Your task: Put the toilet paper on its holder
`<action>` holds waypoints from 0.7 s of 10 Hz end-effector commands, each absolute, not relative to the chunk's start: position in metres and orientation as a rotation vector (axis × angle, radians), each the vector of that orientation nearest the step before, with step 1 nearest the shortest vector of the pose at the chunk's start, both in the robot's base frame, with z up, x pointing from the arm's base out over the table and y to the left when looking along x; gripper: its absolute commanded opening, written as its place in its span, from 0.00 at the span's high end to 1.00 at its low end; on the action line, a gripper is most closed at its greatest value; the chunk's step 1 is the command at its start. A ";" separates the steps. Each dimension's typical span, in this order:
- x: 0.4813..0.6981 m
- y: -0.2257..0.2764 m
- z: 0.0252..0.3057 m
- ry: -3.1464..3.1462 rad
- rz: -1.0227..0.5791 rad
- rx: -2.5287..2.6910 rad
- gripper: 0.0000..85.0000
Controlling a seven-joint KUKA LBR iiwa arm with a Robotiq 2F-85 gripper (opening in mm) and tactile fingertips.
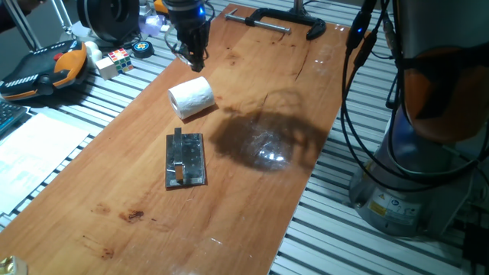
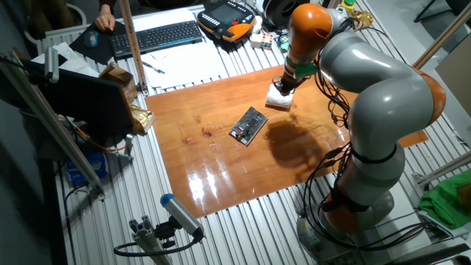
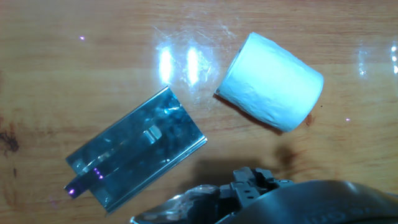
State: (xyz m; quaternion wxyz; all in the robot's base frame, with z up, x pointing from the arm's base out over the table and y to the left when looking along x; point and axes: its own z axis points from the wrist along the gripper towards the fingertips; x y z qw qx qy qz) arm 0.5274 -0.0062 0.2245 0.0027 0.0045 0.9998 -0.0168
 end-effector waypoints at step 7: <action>0.536 -0.011 0.211 3.121 -0.107 0.249 0.99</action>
